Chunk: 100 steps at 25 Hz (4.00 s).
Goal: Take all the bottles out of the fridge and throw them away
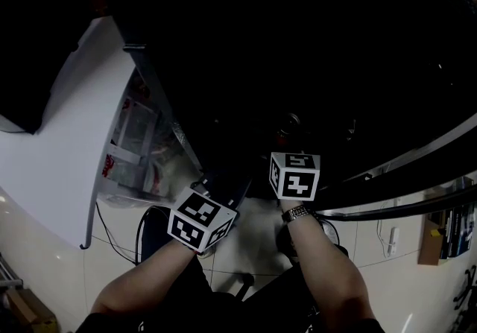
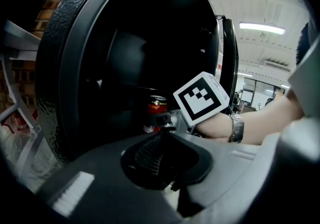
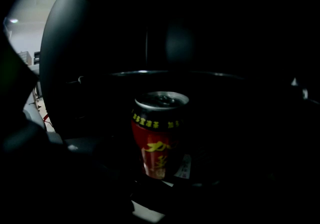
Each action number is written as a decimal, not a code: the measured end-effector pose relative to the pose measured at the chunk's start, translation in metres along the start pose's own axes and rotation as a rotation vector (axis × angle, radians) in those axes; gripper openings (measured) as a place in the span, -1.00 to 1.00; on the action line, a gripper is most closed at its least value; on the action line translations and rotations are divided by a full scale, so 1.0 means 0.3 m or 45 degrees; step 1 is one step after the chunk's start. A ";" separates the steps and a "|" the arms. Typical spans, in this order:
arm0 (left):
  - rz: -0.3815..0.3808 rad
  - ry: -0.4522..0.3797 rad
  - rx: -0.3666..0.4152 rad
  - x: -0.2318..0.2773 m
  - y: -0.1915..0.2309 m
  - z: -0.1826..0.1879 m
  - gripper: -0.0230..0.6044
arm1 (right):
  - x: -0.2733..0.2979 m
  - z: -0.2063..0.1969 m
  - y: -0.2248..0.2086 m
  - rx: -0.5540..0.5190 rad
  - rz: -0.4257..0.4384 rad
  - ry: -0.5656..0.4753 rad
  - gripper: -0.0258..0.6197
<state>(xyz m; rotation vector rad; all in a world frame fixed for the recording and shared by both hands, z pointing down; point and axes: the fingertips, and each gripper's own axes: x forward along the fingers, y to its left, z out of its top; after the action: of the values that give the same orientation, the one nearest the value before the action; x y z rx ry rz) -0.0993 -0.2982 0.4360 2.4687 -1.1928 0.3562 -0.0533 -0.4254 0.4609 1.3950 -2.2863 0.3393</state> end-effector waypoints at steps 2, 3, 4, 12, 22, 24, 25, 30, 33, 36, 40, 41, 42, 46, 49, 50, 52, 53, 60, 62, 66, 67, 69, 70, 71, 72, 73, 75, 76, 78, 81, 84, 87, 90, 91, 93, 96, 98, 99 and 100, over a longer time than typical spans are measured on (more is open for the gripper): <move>0.000 0.000 0.002 0.000 -0.003 0.002 -0.92 | -0.009 -0.002 -0.001 0.003 -0.006 -0.003 0.09; 0.001 -0.001 0.003 -0.002 -0.004 0.002 -0.92 | -0.017 -0.006 0.001 0.003 -0.008 -0.004 0.09; 0.002 -0.003 0.003 -0.007 -0.007 0.001 -0.92 | -0.027 -0.010 0.005 0.002 -0.010 -0.005 0.09; 0.004 -0.020 0.019 -0.041 -0.078 0.014 -0.92 | -0.156 -0.051 0.038 -0.002 0.014 -0.016 0.09; -0.010 -0.028 0.032 -0.073 -0.266 -0.036 -0.92 | -0.389 -0.165 0.058 -0.002 0.052 -0.031 0.08; -0.006 -0.031 0.031 -0.087 -0.318 -0.053 -0.92 | -0.445 -0.205 0.053 0.001 0.059 -0.023 0.08; -0.001 -0.032 0.028 -0.095 -0.342 -0.063 -0.92 | -0.472 -0.227 0.052 0.001 0.062 -0.018 0.08; 0.021 -0.015 -0.003 -0.145 -0.441 -0.152 -0.92 | -0.582 -0.351 0.054 0.008 0.073 0.020 0.09; 0.026 -0.008 -0.011 -0.166 -0.504 -0.198 -0.92 | -0.647 -0.411 0.044 0.013 0.071 0.033 0.09; 0.019 -0.001 -0.019 -0.176 -0.570 -0.238 -0.92 | -0.711 -0.473 0.026 0.022 0.061 0.051 0.09; -0.008 0.013 -0.019 -0.175 -0.654 -0.280 -0.91 | -0.788 -0.547 -0.016 0.043 0.031 0.076 0.09; -0.018 0.017 -0.015 -0.172 -0.675 -0.288 -0.92 | -0.806 -0.564 -0.029 0.050 0.020 0.081 0.09; -0.028 0.022 -0.010 -0.169 -0.696 -0.294 -0.91 | -0.823 -0.580 -0.045 0.059 0.009 0.086 0.09; -0.071 0.044 0.011 -0.150 -0.764 -0.315 -0.92 | -0.878 -0.649 -0.106 0.114 -0.045 0.107 0.09; -0.099 0.057 0.020 -0.133 -0.792 -0.337 -0.92 | -0.902 -0.705 -0.140 0.155 -0.085 0.123 0.08; -0.109 0.062 0.019 -0.128 -0.800 -0.348 -0.92 | -0.910 -0.726 -0.148 0.168 -0.097 0.131 0.09; -0.133 0.080 0.015 -0.118 -0.820 -0.377 -0.92 | -0.929 -0.772 -0.159 0.194 -0.119 0.153 0.09; -0.147 0.091 0.013 -0.113 -0.833 -0.394 -0.92 | -0.940 -0.798 -0.165 0.205 -0.130 0.166 0.08; -0.240 0.165 0.012 -0.055 -0.916 -0.504 -0.92 | -1.003 -0.981 -0.223 0.292 -0.208 0.254 0.09; -0.262 0.187 0.013 -0.040 -0.932 -0.530 -0.92 | -1.013 -1.024 -0.237 0.316 -0.227 0.276 0.09; -0.300 0.226 0.018 -0.003 -0.953 -0.569 -0.92 | -1.013 -1.089 -0.265 0.358 -0.256 0.311 0.09; -0.309 0.236 0.019 0.005 -0.956 -0.577 -0.92 | -1.012 -1.103 -0.270 0.369 -0.262 0.319 0.09; -0.326 0.256 0.024 0.019 -0.960 -0.591 -0.92 | -1.007 -1.130 -0.278 0.392 -0.273 0.335 0.09; -0.333 0.265 0.028 0.026 -0.960 -0.595 -0.92 | -1.003 -1.141 -0.283 0.404 -0.278 0.342 0.09; -0.339 0.273 0.031 0.035 -0.958 -0.597 -0.92 | -0.996 -1.151 -0.289 0.418 -0.283 0.348 0.09; -0.345 0.281 0.035 0.043 -0.954 -0.597 -0.92 | -0.988 -1.160 -0.295 0.433 -0.287 0.354 0.09; -0.350 0.288 0.039 0.051 -0.950 -0.597 -0.92 | -0.980 -1.169 -0.302 0.449 -0.292 0.361 0.09; -0.362 0.304 0.050 0.066 -0.942 -0.597 -0.92 | -0.966 -1.187 -0.318 0.482 -0.310 0.371 0.10; -0.368 0.312 0.056 0.073 -0.937 -0.597 -0.92 | -0.962 -1.189 -0.329 0.494 -0.323 0.366 0.10; -0.380 0.324 0.065 0.090 -0.926 -0.594 -0.92 | -0.955 -1.176 -0.352 0.507 -0.351 0.333 0.07; -0.404 0.339 0.079 0.115 -0.919 -0.590 -0.92 | -0.946 -1.159 -0.378 0.529 -0.377 0.306 0.05; -0.432 0.348 0.094 0.137 -0.924 -0.583 -0.92 | -0.946 -1.167 -0.395 0.551 -0.398 0.310 0.02; -0.450 0.356 0.105 0.149 -0.922 -0.577 -0.92 | -0.949 -1.178 -0.398 0.570 -0.412 0.319 0.00; -0.461 0.358 0.113 0.156 -0.919 -0.569 -0.92 | -0.947 -1.168 -0.397 0.578 -0.419 0.310 -0.01; -0.465 0.358 0.116 0.157 -0.917 -0.566 -0.92 | -0.944 -1.161 -0.396 0.579 -0.420 0.305 -0.01; -0.469 0.357 0.117 0.157 -0.910 -0.560 -0.92 | -0.937 -1.143 -0.389 0.579 -0.418 0.296 -0.01; -0.472 0.349 0.116 0.153 -0.901 -0.548 -0.91 | -0.930 -1.112 -0.374 0.564 -0.409 0.283 -0.05; -0.470 0.338 0.116 0.150 -0.896 -0.539 -0.92 | -0.923 -1.087 -0.359 0.547 -0.396 0.269 -0.05; -0.466 0.332 0.115 0.147 -0.892 -0.535 -0.92 | -0.919 -1.071 -0.350 0.536 -0.386 0.259 -0.05; -0.460 0.326 0.113 0.143 -0.886 -0.530 -0.92 | -0.915 -1.052 -0.339 0.524 -0.374 0.247 -0.08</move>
<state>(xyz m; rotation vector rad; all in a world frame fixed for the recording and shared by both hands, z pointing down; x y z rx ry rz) 0.1270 -0.1071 0.5362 2.5521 -0.6265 0.6084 0.2208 -0.1247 0.6017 1.7794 -1.8866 0.8433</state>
